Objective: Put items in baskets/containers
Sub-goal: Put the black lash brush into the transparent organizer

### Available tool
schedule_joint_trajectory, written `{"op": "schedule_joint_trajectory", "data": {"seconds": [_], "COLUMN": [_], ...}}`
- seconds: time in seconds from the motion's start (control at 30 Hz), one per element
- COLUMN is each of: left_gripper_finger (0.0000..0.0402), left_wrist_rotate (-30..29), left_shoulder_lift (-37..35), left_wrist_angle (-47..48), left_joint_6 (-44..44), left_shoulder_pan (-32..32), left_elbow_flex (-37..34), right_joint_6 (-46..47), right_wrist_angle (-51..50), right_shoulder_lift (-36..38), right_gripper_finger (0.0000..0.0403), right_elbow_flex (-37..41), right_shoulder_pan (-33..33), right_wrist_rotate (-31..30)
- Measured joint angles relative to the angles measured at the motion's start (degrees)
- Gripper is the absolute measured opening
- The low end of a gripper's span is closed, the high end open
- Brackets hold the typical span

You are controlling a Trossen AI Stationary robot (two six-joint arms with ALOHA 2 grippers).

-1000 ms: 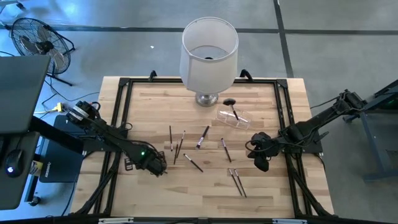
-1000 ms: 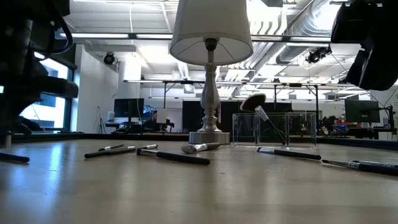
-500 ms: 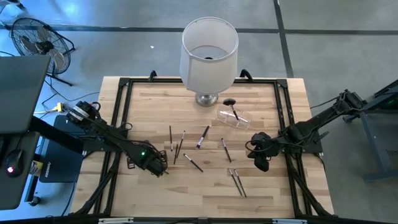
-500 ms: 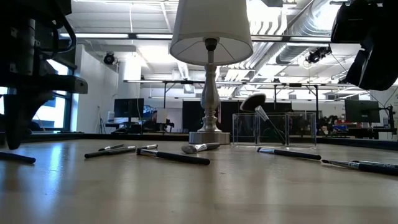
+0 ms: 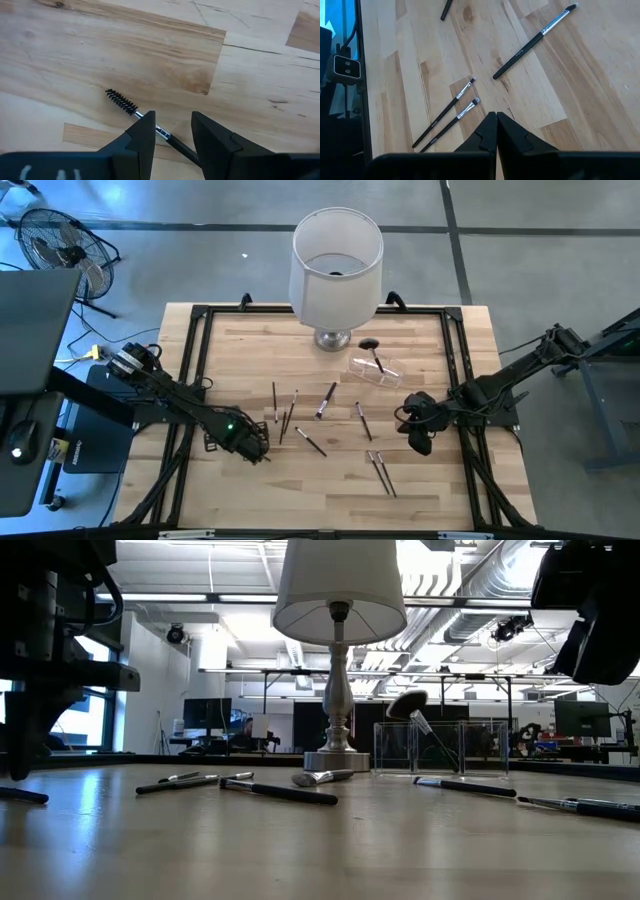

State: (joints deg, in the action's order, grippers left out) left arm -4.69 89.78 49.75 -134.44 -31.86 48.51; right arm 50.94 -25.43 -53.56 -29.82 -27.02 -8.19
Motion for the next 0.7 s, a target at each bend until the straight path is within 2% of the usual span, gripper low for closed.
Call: {"op": "schedule_joint_trajectory", "data": {"seconds": [0.3, 0.47, 0.7], "left_gripper_finger": [0.0122, 0.0122, 0.0122], "left_wrist_rotate": [1.39, 4.34, 4.62], "left_shoulder_lift": [0.0, 0.0, 1.95], "left_wrist_angle": [5.34, 5.71, 5.35], "left_joint_6": [-2.42, -2.77, -2.82], "left_shoulder_pan": [-0.88, -0.81, -0.22], "left_elbow_flex": [3.59, 3.6, 3.58], "right_joint_6": [0.02, 0.0, -0.44], "right_wrist_angle": [0.02, 0.01, 0.0], "right_shoulder_lift": [0.0, 0.0, 0.0], "right_gripper_finger": [0.0, 0.0, 0.0], "right_elbow_flex": [0.0, 0.0, 0.0], "right_shoulder_pan": [-0.01, 0.0, 0.01], "right_wrist_rotate": [0.17, 0.17, 0.17]}}
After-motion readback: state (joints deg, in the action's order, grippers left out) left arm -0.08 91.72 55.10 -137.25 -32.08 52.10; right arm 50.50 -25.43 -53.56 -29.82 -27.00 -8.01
